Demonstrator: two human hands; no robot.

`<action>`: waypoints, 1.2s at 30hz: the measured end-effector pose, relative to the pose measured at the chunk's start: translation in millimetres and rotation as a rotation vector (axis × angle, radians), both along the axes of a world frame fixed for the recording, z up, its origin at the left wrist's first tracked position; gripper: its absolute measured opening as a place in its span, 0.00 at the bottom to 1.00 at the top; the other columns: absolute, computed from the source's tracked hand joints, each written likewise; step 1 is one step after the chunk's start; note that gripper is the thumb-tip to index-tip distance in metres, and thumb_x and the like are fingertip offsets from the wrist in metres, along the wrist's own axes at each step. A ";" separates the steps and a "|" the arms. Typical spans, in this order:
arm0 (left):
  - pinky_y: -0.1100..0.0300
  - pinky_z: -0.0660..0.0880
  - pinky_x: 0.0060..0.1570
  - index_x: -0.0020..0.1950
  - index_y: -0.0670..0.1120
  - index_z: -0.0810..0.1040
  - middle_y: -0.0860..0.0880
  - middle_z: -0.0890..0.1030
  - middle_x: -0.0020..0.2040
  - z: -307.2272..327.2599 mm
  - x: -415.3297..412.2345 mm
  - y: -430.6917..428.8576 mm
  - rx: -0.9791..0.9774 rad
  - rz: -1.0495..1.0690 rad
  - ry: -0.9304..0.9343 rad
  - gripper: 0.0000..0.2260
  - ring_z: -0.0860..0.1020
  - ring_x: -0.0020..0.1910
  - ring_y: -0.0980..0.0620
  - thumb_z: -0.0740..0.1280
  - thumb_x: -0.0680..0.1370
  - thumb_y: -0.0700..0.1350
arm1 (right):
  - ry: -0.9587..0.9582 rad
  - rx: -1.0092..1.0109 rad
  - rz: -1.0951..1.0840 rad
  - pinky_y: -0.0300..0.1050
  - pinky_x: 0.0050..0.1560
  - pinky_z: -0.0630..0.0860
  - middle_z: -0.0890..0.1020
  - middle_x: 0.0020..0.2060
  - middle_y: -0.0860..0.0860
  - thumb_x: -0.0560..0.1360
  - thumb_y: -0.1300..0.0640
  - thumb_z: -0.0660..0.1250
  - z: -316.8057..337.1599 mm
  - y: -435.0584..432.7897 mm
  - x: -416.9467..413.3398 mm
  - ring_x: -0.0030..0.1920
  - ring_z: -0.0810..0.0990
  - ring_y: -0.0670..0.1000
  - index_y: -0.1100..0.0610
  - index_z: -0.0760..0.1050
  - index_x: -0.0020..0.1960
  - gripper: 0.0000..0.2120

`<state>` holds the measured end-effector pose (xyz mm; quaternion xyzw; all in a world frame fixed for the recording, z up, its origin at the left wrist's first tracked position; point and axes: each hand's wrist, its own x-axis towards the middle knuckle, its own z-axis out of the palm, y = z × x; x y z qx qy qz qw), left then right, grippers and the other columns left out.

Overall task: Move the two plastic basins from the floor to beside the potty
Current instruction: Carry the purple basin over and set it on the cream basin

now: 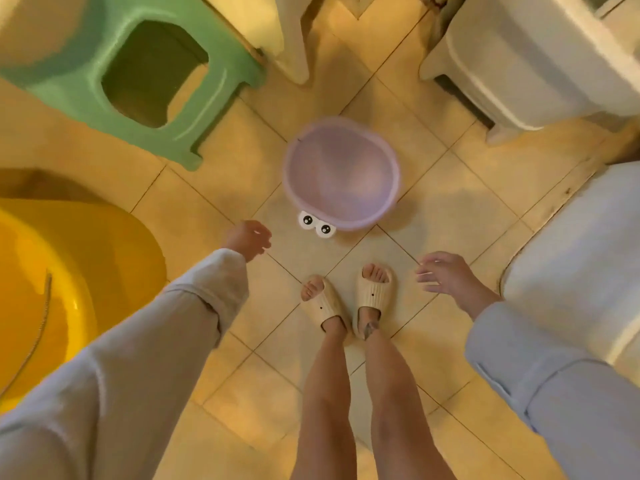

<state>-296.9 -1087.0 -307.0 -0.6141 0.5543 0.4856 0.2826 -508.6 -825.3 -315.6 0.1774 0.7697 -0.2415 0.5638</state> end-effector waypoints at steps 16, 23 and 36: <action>0.50 0.73 0.60 0.68 0.40 0.67 0.39 0.74 0.66 -279.9 -89.9 -65.0 -0.347 0.214 0.071 0.22 0.74 0.63 0.39 0.61 0.76 0.46 | 0.179 -0.186 -0.281 0.47 0.49 0.79 0.79 0.51 0.52 0.75 0.63 0.65 -285.6 -55.7 -18.7 0.46 0.79 0.48 0.59 0.70 0.65 0.19; 0.49 0.76 0.53 0.61 0.40 0.73 0.40 0.77 0.61 -199.2 -49.2 -32.4 -0.013 0.382 0.110 0.16 0.77 0.48 0.43 0.60 0.77 0.44 | 0.132 -0.156 -0.408 0.54 0.56 0.77 0.79 0.55 0.54 0.74 0.64 0.66 -206.1 -22.9 -23.2 0.56 0.78 0.55 0.57 0.72 0.62 0.17; 0.54 0.76 0.39 0.49 0.41 0.75 0.42 0.77 0.44 124.4 55.9 78.3 0.150 0.866 0.024 0.05 0.77 0.38 0.45 0.62 0.76 0.40 | 0.040 -0.210 -0.193 0.49 0.45 0.79 0.83 0.45 0.50 0.73 0.64 0.67 105.8 33.1 -9.6 0.44 0.81 0.52 0.56 0.73 0.58 0.15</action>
